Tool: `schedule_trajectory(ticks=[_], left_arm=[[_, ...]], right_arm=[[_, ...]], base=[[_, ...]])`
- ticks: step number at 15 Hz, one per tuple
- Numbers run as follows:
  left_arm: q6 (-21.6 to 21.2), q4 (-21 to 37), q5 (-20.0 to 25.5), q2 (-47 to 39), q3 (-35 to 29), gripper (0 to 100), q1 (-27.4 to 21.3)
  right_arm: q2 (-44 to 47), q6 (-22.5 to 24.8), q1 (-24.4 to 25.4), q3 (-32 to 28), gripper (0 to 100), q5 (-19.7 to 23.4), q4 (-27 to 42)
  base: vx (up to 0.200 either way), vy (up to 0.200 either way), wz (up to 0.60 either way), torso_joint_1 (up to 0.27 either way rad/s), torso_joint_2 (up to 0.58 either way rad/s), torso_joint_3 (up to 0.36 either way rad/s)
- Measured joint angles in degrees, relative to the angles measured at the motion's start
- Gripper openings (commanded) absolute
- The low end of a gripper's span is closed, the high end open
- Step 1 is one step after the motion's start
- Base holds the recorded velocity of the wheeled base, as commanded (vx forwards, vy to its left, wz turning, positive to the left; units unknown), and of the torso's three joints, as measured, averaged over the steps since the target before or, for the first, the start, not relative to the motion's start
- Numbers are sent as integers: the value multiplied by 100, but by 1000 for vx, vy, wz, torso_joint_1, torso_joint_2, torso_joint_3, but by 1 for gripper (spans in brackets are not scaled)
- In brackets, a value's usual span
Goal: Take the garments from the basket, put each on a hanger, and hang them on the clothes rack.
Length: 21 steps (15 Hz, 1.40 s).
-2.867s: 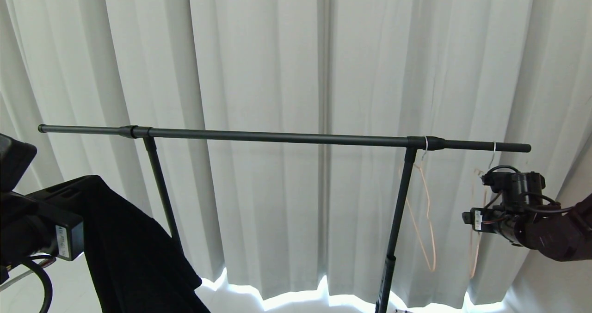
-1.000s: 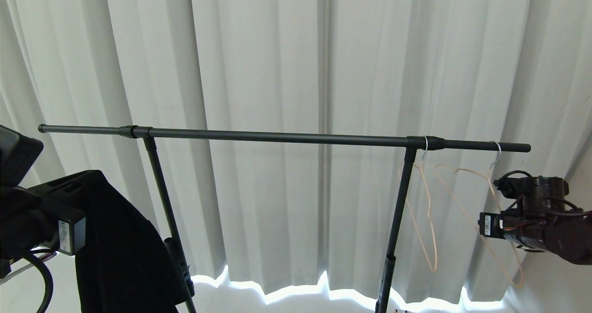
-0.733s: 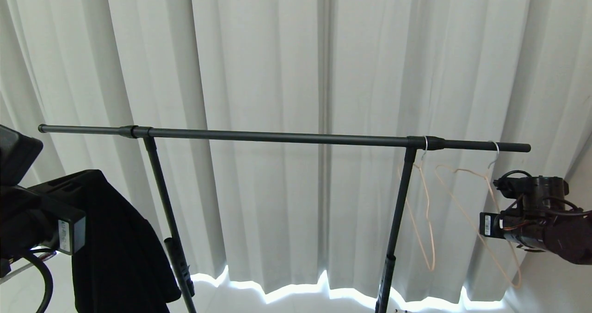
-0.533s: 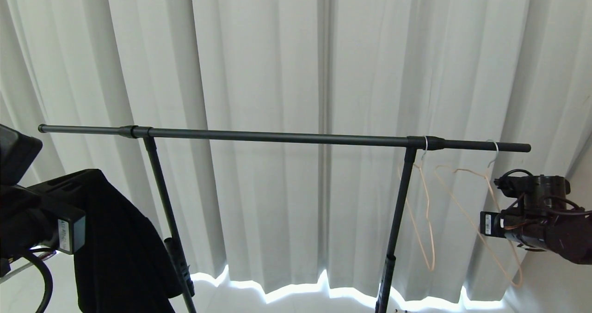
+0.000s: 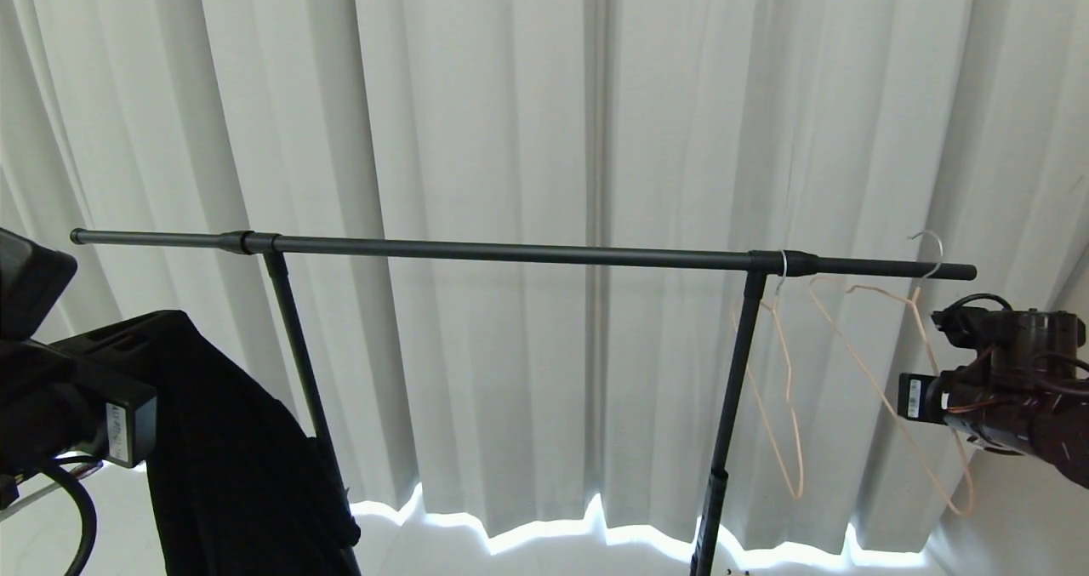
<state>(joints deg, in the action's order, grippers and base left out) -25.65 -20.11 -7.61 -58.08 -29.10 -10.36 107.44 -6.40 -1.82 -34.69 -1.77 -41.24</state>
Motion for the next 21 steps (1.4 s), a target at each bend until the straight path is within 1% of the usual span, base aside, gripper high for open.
schedule_trajectory(ticks=[2, 7, 14, 15, 18, 21], left_arm=[[0, 2, -7, 0, 0, 0, 0], [4, 6, -20, -7, 9, 0, 0], [37, 0, -18, 45, 9, 0, 0], [41, 0, -13, 50, 9, 0, 0], [63, 4, -2, 66, 30, 0, 0], [61, 0, 0, 113, 41, 0, -2]], right_arm=[[-286, 5, 11, 333, 0, -15, -9], [-1213, 63, 56, 1240, 0, -74, -15], [-2227, 640, 67, 2258, 0, -94, -11], [-2353, 664, 69, 2361, 0, -90, -6], [-2759, 840, 69, 2533, 0, -77, 5], [-3172, 1267, 66, 2549, 0, -48, 11]], base=[[0, 0, 0, 0, 0, 0], [-200, 0, 0, -2, 4, 4], [-200, 0, 0, 0, 4, 2], [-200, 0, 0, 7, 7, 2], [0, 0, 0, 0, 0, 0], [0, 0, 0, 0, 0, 0]])
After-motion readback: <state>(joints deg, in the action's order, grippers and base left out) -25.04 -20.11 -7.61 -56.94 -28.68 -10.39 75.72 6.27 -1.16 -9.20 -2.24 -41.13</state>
